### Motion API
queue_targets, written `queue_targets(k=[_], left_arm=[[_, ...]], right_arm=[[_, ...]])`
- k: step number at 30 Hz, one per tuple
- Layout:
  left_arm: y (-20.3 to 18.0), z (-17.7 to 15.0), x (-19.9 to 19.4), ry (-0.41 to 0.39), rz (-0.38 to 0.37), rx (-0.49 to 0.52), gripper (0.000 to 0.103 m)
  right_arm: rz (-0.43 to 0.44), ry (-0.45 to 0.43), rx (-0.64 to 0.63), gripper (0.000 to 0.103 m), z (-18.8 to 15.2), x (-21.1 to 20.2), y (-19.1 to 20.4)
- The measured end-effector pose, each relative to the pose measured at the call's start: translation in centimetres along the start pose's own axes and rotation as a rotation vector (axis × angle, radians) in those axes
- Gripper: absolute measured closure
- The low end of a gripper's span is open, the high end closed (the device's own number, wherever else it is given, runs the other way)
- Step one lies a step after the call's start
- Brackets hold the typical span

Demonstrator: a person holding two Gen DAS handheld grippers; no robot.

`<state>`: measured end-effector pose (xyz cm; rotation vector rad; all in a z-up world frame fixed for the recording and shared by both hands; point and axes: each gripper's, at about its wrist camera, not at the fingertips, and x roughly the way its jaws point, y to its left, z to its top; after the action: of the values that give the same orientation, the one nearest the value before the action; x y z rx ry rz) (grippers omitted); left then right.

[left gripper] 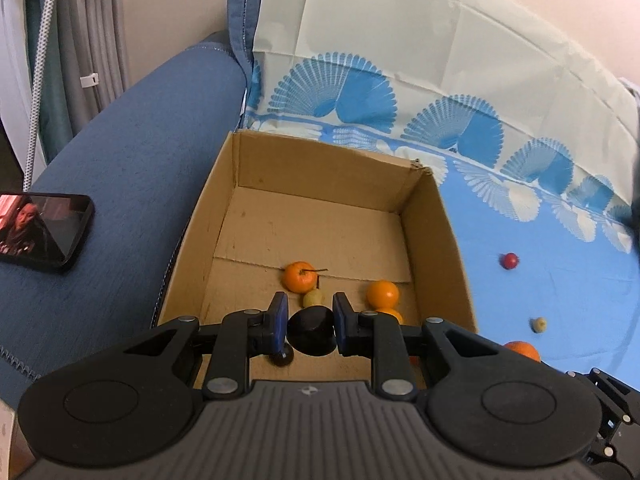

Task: Organize fruits
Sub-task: 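Open the left gripper to drop the cherry while the right gripper drops the orange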

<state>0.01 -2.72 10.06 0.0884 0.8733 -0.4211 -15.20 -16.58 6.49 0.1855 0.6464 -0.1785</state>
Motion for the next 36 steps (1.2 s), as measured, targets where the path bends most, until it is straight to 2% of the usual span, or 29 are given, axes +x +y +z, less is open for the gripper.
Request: queue_targets(k=[6, 14, 21, 27, 28, 29, 30, 31, 32, 33, 34, 36], left_arm=[[0.5, 1.0, 3.7, 0.033, 0.034, -0.001, 0.077], [0.8, 0.0, 8.4, 0.103, 0.070, 0.025, 0.077], [0.9, -1.1, 10.7, 0.144, 0.093, 0.036, 0.077], [1.2, -1.6, 11.5, 0.158, 0.107, 0.039, 0.076], [1.2, -1.6, 11.4, 0.151, 0.108, 0.037, 0.072], [1.2, -1.5, 11.3, 0.145, 0.103, 0.040, 0.052], [1.2, -1.4, 11.0, 0.137, 0.092, 0.046, 0.037], [1.1, -1.2, 10.5, 0.122, 0.087, 0.051, 0.008], [1.1, -1.1, 9.9, 0.098, 0.092, 0.052, 0.000], [1.1, -1.1, 8.9, 0.046, 0.094, 0.053, 0.000], [1.1, -1.1, 8.1, 0.015, 0.088, 0.064, 0.000], [1.0, -0.9, 6.8, 0.013, 0.088, 0.080, 0.000]], right_arm=[[0.000, 0.039, -0.014, 0.063, 0.4, 3.7, 0.2], [0.001, 0.101, -0.033, 0.063, -0.2, 7.2, 0.3], [0.013, 0.146, -0.048, 0.063, -1.1, 8.9, 0.7], [0.023, 0.150, -0.068, 0.063, -1.3, 9.2, 0.9], [0.027, 0.151, -0.068, 0.062, -1.3, 9.2, 0.9], [0.030, 0.152, -0.070, 0.061, -1.2, 9.3, 1.0], [0.032, 0.148, -0.074, 0.051, -1.0, 9.2, 1.0], [0.035, 0.136, -0.080, 0.038, -0.8, 8.9, 1.0], [0.033, 0.119, -0.086, 0.031, -0.5, 8.5, 1.1], [0.028, 0.105, -0.094, 0.022, -0.3, 8.1, 1.3], [0.025, 0.093, -0.105, 0.018, 0.0, 7.5, 1.4], [0.024, 0.079, -0.127, 0.015, 0.5, 6.5, 1.7]])
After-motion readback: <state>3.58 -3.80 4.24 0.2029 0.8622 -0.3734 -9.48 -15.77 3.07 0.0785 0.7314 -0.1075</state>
